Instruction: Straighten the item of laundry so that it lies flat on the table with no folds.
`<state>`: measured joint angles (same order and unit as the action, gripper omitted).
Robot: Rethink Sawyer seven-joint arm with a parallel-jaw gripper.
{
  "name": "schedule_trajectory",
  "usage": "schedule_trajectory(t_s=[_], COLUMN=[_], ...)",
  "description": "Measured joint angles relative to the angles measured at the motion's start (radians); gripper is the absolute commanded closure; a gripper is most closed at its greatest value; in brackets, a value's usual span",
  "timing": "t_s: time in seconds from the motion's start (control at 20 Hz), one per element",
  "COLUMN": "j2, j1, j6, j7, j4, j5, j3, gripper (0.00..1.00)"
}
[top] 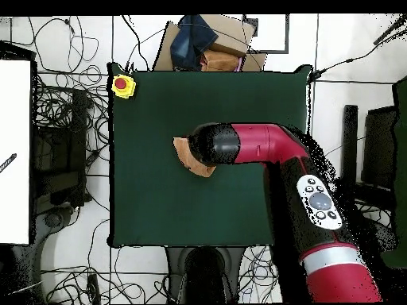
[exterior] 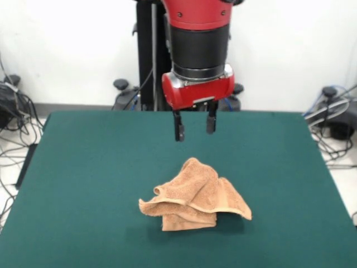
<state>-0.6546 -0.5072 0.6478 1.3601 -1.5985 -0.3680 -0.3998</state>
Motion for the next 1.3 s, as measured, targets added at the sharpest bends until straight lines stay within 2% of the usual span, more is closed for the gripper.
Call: schedule_trajectory(t_s=[0.5, 0.95, 1.3], j2=[0.009, 0.067, 0.11], j1=[-0.008, -0.007, -0.019], j6=[0.002, 0.002, 0.002], j7=[-0.024, -0.024, -0.031], j4=[0.004, 0.023, 0.053], j5=[0.0, -0.002, -0.054], j3=[0.0, 0.0, -0.001], gripper=[0.0, 0.0, 0.0])
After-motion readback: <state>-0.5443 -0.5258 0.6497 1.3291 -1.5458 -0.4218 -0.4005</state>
